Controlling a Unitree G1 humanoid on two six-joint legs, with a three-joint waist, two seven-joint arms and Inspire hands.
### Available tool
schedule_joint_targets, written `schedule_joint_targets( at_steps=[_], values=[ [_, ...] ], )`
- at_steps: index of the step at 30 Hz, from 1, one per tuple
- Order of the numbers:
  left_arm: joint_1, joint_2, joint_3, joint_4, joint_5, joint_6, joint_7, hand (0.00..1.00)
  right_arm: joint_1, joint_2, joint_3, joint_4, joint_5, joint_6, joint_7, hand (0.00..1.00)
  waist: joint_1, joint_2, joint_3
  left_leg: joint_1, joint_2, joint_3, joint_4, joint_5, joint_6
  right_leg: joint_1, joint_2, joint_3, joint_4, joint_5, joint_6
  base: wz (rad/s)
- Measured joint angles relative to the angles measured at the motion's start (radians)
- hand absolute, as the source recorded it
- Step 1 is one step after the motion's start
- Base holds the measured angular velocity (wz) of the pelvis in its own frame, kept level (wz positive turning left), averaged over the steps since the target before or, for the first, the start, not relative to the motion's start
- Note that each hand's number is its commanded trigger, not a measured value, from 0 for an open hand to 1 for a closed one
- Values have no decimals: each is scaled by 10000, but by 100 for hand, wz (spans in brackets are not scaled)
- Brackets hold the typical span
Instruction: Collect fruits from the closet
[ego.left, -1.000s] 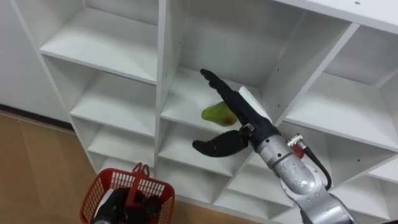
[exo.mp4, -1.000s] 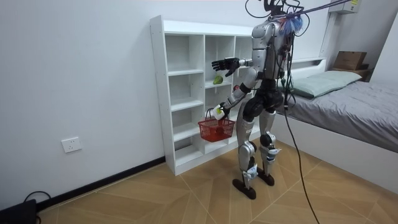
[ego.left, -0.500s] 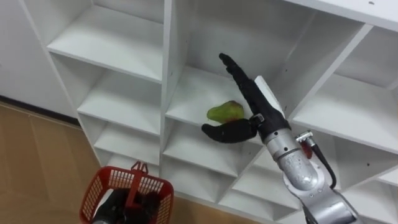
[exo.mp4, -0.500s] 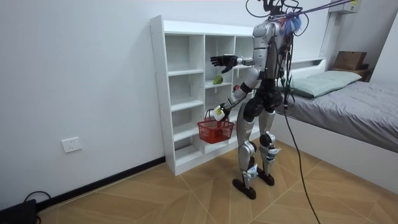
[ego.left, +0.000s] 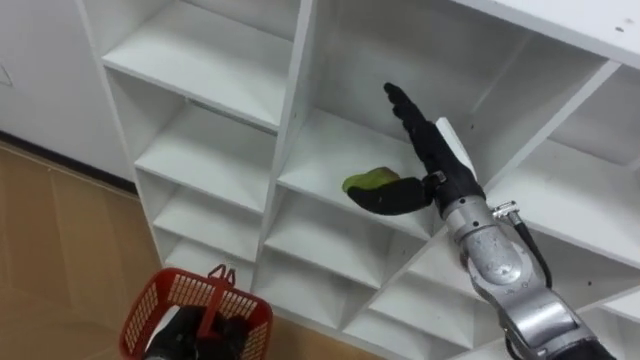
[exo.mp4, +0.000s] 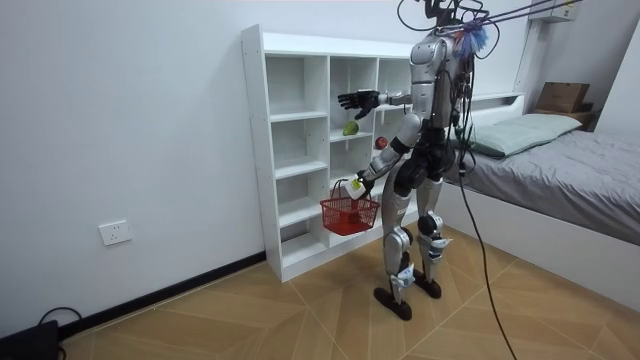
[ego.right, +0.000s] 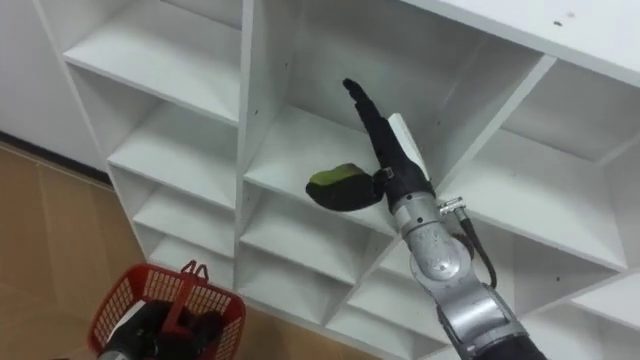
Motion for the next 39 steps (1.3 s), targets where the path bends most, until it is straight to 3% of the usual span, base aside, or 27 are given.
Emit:
schedule_joint_targets(
  at_steps=[9,12,20,29,33,39],
  values=[
    [-29,202,8,-1,62,268,-274,100,-681,-4,-274,1455,317,187,275,0,45,-13,-1,-310,-21,-179,229,-27,-20,-151,16,-117,21,0,0,7],
    [-36,220,18,-20,64,347,-274,100,-759,-4,-403,1458,453,350,470,0,48,-48,-9,-349,-37,-183,243,-31,-14,-169,6,-108,10,-1,1,0],
    [-35,363,22,-366,323,385,-248,100,-994,-283,-507,1415,495,355,700,0,52,-145,-50,-286,-41,-183,261,-37,-3,-125,6,-89,10,-1,0,0],
    [-20,359,16,-369,361,391,-199,100,-990,-296,-505,1424,742,356,811,0,73,-126,-37,-284,-40,-174,288,-37,-4,-124,9,-85,12,-1,0,0],
    [-8,333,2,-396,358,393,-131,100,-992,-302,-495,1473,955,352,838,0,83,-53,18,-281,-40,-182,292,-38,-4,-113,9,-84,13,0,0,0],
    [-6,345,-5,-521,360,393,-164,100,-1000,-308,-422,2061,962,363,1031,0,300,-19,40,-471,-39,-200,330,-47,-6,-298,12,-94,29,-1,0,0]
  ],
)
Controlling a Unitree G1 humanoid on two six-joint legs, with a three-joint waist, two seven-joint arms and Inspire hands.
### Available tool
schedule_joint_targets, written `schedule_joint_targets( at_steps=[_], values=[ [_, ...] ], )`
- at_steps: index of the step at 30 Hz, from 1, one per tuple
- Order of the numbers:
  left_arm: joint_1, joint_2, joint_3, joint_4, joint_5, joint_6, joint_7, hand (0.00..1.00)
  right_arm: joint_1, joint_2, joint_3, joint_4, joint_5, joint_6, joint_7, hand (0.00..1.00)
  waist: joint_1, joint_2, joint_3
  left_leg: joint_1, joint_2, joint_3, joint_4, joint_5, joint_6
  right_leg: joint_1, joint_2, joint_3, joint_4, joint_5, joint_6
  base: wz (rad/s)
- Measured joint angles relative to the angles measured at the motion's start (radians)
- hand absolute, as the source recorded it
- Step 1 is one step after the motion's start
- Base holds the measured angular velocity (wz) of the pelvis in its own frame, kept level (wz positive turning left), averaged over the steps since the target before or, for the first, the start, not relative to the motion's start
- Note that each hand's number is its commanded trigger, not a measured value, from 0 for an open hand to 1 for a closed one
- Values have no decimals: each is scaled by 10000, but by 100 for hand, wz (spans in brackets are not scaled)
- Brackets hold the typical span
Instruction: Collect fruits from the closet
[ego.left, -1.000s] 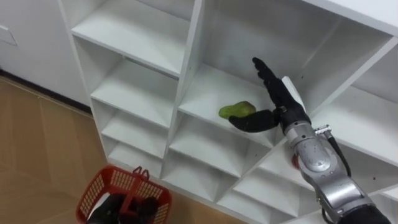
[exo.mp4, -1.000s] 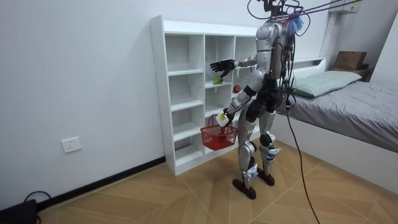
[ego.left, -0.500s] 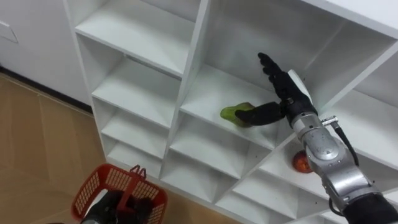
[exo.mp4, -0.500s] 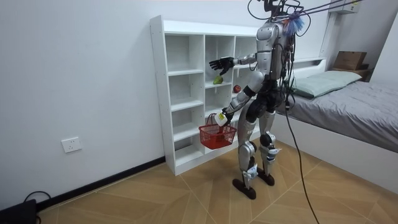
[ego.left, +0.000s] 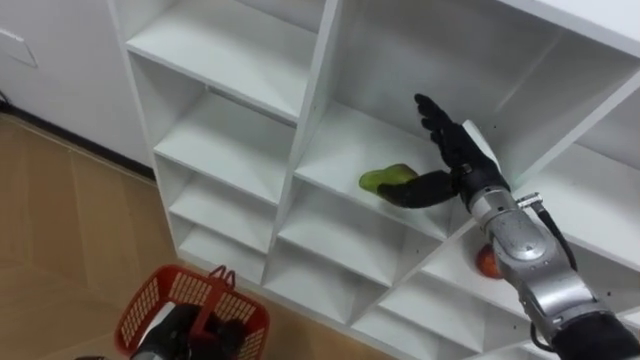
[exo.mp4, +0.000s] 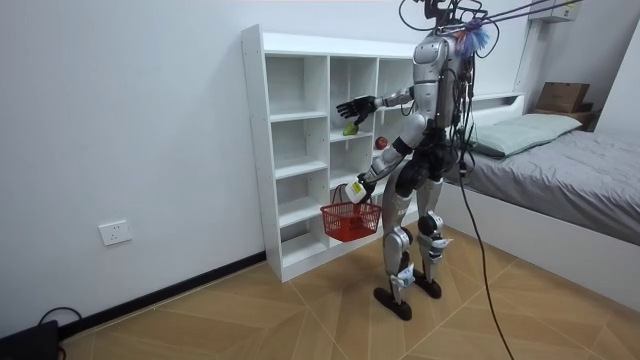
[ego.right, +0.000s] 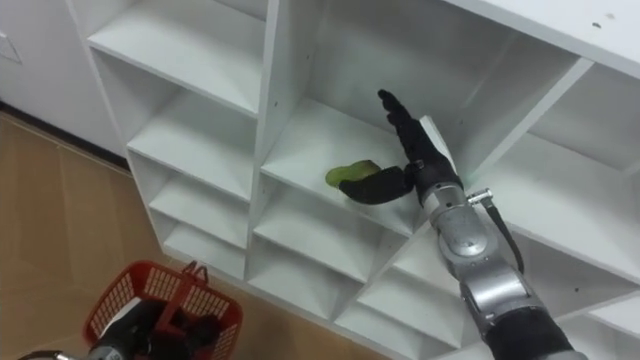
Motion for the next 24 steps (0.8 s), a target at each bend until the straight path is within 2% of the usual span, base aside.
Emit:
schedule_joint_targets(
  at_steps=[13,18,24],
  values=[
    [24,-11,-95,-65,4,11,-128,100,-47,-2,264,528,63,42,97,0,130,3,1,-25,2,-21,-47,-1,2,-121,-15,-24,123,-1,2,0],
    [66,-11,-126,-64,4,254,-194,100,-48,-1,393,585,42,206,120,0,85,-6,-5,-64,-24,-86,-18,3,2,-125,-23,-76,130,-1,2,3],
    [73,-6,-190,-64,85,284,-332,100,-79,0,393,740,42,214,132,0,80,-16,-5,-58,-58,-104,-11,8,11,-96,-50,-92,133,-3,5,0]
  ],
)
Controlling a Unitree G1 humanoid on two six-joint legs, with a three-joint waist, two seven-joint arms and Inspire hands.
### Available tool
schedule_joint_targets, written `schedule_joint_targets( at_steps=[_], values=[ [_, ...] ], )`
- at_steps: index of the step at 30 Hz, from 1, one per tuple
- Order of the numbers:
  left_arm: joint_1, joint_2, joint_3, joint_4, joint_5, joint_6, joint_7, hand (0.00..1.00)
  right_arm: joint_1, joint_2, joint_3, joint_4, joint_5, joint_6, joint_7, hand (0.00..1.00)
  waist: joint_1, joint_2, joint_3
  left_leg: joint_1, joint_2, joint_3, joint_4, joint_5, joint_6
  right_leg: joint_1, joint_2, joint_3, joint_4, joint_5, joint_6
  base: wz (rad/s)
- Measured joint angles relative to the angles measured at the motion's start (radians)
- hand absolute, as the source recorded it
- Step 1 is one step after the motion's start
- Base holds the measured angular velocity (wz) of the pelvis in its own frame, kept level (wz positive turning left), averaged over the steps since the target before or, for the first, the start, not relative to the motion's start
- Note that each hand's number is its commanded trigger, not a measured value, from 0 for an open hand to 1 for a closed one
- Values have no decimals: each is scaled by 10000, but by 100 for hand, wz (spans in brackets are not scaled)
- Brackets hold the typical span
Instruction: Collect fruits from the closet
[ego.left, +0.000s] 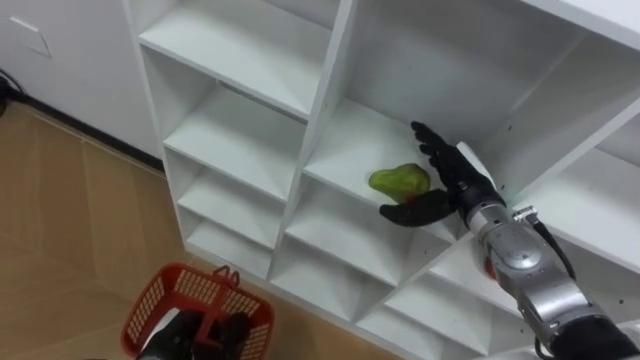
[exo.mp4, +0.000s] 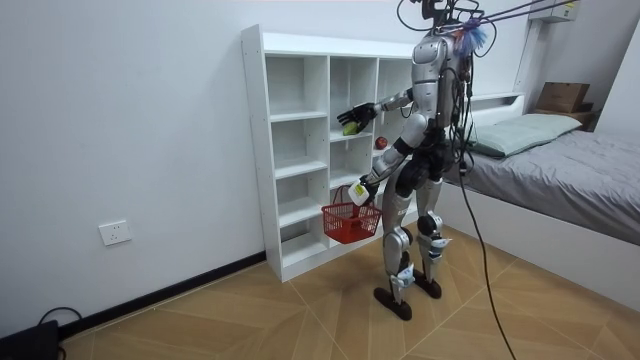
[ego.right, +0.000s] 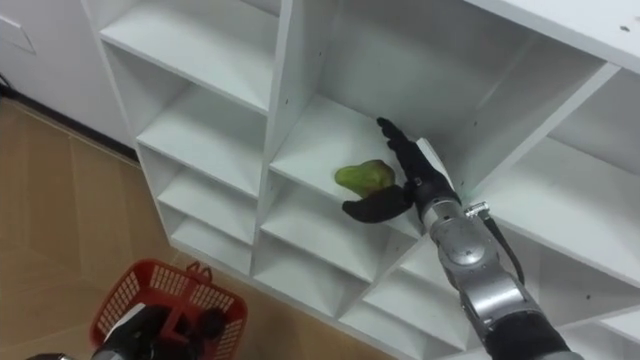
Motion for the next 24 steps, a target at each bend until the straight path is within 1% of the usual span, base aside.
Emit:
schedule_joint_targets(
  at_steps=[7,10,13,24],
  values=[
    [2,21,5,-2,37,2,-52,100,-180,5,6,137,4,186,94,0,3,-25,13,-56,-1,0,39,0,2,-38,-6,-6,0,-1,2,0],
    [0,20,19,-64,414,8,-72,100,-198,5,3,223,-5,230,180,0,6,-46,24,-157,-7,-11,112,-4,5,-98,-8,-48,-1,-1,2,0],
    [-10,15,26,-158,504,11,-113,100,-256,8,3,293,-7,352,320,0,15,-51,26,-163,-11,-10,117,-3,6,-103,-12,-47,-3,-2,3,0],
    [-49,-7,110,-187,508,12,-286,100,-423,11,-3,588,-348,357,480,0,42,-59,22,-170,-18,-10,131,-2,7,-102,-12,-30,-17,-9,10,0]
  ],
)
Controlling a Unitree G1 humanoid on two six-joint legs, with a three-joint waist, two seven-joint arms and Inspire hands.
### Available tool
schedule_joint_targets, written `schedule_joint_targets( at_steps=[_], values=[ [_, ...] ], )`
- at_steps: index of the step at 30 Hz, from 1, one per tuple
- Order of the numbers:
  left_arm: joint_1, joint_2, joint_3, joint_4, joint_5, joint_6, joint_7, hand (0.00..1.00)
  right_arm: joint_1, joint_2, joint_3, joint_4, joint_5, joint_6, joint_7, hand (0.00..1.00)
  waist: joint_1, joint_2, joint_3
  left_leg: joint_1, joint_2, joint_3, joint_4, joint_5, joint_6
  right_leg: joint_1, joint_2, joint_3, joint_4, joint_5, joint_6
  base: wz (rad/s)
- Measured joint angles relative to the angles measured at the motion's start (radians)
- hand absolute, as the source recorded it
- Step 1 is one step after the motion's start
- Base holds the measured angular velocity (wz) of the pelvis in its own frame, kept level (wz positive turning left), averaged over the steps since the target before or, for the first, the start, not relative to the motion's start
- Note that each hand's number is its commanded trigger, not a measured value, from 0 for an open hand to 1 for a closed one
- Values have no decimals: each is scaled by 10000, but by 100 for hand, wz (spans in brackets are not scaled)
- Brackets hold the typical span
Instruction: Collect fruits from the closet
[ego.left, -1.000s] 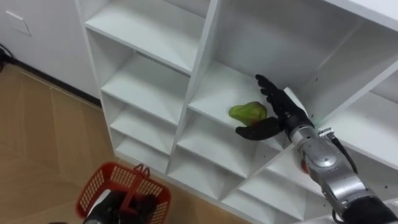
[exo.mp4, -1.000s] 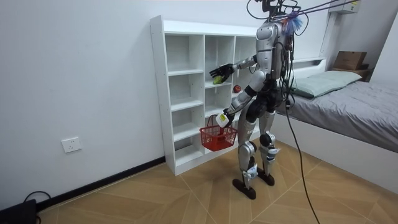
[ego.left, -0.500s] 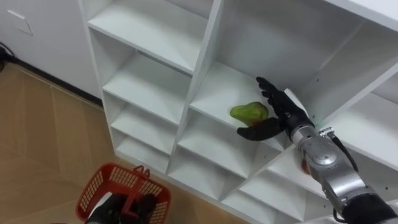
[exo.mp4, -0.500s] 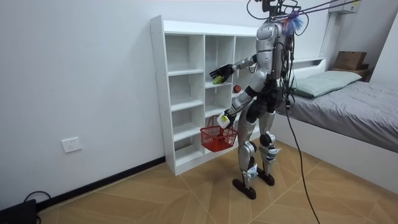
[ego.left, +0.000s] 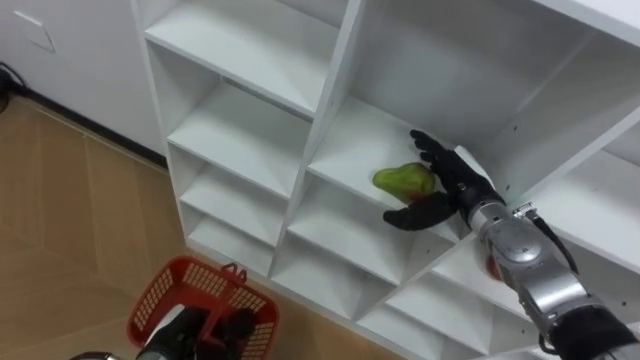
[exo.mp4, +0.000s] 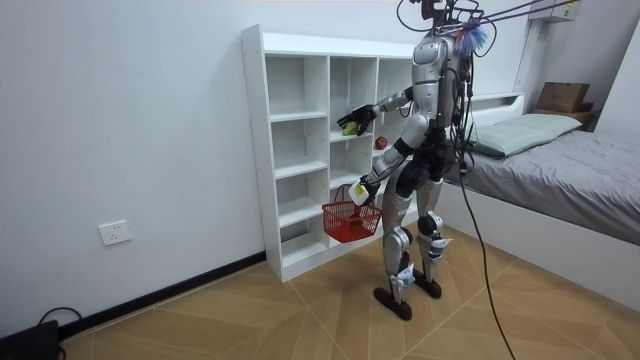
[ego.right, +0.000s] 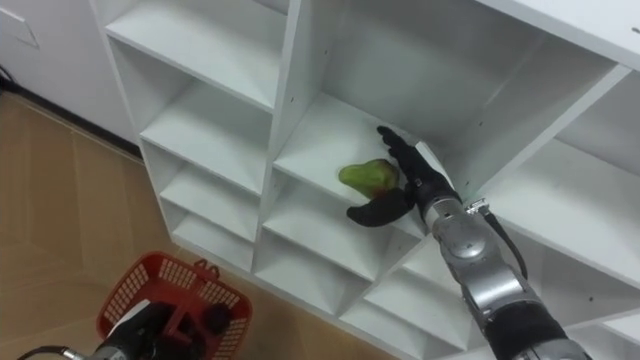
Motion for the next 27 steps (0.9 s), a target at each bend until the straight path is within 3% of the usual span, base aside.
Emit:
schedule_joint_targets(
  at_steps=[13,27],
  values=[
    [-33,-51,101,0,-3,3,-38,100,-249,5,-84,525,-1,83,272,0,180,-140,14,5,2,3,32,1,1,20,2,36,3,-2,-1,0],
    [-32,-55,102,0,-3,5,-37,100,-341,5,-104,687,-8,83,351,0,213,-151,14,10,1,4,37,1,1,27,2,42,1,-3,0,0]
  ],
)
